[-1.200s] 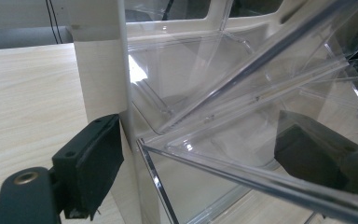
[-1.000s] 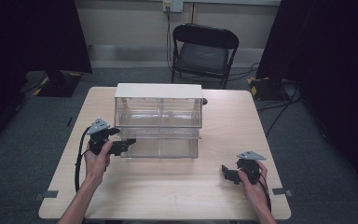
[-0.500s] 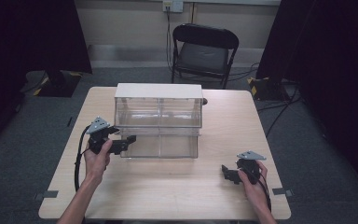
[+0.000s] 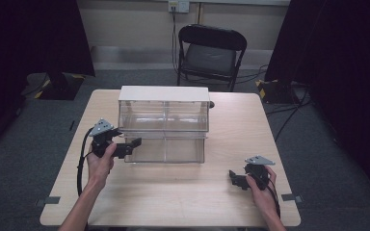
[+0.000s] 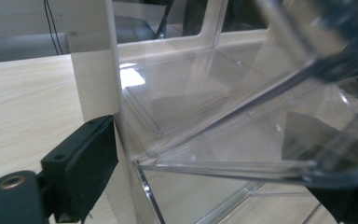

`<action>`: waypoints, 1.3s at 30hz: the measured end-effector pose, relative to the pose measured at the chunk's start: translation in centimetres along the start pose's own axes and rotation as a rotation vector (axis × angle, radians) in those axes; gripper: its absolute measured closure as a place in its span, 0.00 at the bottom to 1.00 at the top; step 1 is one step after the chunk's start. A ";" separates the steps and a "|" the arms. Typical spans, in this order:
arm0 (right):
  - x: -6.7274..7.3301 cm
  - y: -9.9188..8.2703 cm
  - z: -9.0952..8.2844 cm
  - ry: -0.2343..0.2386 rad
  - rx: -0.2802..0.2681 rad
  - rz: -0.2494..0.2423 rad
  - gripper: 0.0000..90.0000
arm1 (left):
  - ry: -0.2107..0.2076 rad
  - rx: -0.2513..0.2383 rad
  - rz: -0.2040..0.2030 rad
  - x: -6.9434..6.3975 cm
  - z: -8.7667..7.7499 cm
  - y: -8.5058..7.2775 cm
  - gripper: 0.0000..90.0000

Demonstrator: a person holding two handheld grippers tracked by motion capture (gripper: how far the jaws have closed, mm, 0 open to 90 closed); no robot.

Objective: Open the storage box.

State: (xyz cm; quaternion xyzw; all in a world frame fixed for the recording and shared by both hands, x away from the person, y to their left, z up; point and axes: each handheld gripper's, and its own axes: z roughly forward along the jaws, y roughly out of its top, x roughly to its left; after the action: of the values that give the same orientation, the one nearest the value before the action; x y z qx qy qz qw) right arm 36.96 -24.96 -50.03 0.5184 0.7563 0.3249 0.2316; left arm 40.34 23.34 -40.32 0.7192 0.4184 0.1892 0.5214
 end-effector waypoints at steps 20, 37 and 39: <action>0.0 0.0 0.0 0.001 0.000 0.000 0.12 | 0.001 0.009 0.004 -0.1 -0.2 0.3 0.10; 0.0 0.0 0.0 0.001 0.000 0.000 0.12 | 0.004 0.011 0.002 -0.2 -0.1 0.4 0.09; 0.0 0.0 0.0 0.001 0.000 0.000 0.12 | 0.005 0.011 0.001 -0.2 -0.1 0.4 0.09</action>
State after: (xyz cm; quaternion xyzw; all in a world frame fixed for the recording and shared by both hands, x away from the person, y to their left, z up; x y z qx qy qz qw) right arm 36.96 -24.96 -50.03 0.5183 0.7564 0.3252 0.2314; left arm 40.28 23.20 -39.89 0.7217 0.4205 0.1889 0.5165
